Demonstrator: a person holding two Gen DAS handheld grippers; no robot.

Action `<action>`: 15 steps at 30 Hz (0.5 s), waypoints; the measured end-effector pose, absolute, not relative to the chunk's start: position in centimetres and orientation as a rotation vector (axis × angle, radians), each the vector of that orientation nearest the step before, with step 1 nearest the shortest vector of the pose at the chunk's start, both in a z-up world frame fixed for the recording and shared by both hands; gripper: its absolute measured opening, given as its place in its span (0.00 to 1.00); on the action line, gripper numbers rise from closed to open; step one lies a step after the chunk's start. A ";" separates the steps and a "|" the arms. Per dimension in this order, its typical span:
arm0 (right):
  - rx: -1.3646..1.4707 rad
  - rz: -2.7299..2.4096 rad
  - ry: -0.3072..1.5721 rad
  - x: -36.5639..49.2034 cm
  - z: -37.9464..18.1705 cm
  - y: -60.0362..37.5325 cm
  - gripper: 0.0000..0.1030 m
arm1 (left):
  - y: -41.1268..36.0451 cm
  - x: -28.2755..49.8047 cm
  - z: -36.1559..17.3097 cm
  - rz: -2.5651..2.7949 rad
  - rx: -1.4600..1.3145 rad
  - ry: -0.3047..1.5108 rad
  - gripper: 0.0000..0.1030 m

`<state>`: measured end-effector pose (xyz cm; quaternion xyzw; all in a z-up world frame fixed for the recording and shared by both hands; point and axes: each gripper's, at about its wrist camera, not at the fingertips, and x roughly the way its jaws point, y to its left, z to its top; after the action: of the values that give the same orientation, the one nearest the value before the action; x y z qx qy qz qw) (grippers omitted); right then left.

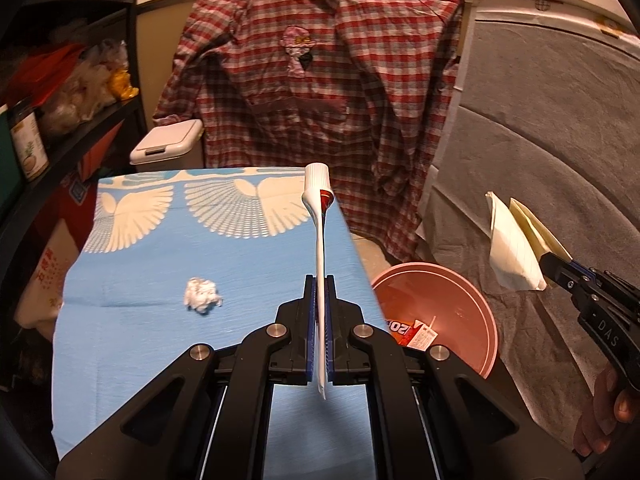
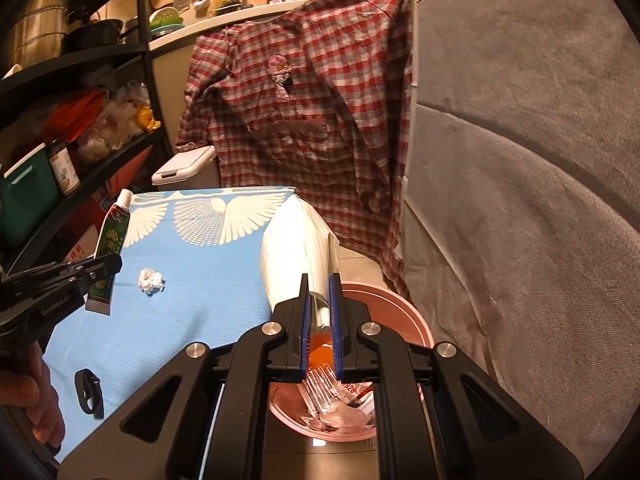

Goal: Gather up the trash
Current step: 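Open both grippers to drop the tube and paper into the bin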

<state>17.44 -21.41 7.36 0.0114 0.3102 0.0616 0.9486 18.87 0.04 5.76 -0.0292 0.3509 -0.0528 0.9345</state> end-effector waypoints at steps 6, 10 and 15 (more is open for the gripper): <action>0.033 0.101 0.643 18.0 7.0 -22.5 0.09 | -2.0 19.7 5.2 -0.140 -0.053 0.723 0.04; 0.037 0.080 0.669 18.6 6.3 -23.3 0.09 | -3.7 20.1 4.7 -0.192 -0.050 0.726 0.04; 0.056 0.055 0.708 19.5 5.2 -24.2 0.09 | -6.2 20.7 3.6 -0.273 -0.044 0.739 0.04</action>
<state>19.48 -24.19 5.21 0.0274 0.3466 0.0268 0.9372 20.69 -6.20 3.56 -0.0216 0.3602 -0.1332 0.9231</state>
